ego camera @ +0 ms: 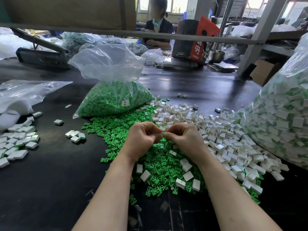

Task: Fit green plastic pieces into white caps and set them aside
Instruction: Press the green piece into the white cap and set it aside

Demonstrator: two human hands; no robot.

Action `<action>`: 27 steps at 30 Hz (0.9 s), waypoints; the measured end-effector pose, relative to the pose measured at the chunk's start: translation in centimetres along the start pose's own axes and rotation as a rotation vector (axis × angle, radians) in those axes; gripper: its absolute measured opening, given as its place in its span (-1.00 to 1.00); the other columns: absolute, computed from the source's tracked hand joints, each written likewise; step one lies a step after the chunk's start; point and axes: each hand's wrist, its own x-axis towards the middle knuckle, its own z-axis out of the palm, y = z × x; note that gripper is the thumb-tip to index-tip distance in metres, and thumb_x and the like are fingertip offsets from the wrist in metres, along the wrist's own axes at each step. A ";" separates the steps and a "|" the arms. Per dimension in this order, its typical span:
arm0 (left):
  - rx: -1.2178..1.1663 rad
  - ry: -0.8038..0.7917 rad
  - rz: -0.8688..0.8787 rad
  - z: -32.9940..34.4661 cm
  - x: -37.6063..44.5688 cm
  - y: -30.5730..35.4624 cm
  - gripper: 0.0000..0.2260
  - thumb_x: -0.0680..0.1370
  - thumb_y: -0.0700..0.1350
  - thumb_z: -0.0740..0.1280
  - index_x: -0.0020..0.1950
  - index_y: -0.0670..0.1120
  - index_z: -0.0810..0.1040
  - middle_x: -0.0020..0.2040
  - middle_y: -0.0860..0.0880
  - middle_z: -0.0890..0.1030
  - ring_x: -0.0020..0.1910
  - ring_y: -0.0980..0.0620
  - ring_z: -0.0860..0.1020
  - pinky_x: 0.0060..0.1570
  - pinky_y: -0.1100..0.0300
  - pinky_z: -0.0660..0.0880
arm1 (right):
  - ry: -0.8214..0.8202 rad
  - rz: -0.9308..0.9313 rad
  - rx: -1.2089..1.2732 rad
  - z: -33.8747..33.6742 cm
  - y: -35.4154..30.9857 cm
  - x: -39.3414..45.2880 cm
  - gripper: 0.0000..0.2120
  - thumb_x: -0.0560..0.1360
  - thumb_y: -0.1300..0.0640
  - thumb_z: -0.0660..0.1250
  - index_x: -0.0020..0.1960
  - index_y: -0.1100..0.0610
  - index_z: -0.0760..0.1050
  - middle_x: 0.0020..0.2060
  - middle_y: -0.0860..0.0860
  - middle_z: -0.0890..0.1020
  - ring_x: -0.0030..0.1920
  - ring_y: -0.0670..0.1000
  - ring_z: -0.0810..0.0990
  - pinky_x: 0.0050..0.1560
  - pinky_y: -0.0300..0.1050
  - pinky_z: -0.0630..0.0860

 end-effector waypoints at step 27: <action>-0.258 0.058 -0.018 0.5 0.2 0.8 -0.88 0.45 -0.31 0.47 -0.05 -0.14 0.69 -0.20 -0.07 0.72 -0.21 0.02 0.70 -0.17 0.32 0.57 | 0.157 0.111 0.460 -0.1 -0.4 0.1 -0.90 0.44 0.30 0.47 -0.07 0.17 0.64 -0.23 0.05 0.69 -0.27 -0.04 0.60 -0.21 -0.18 0.53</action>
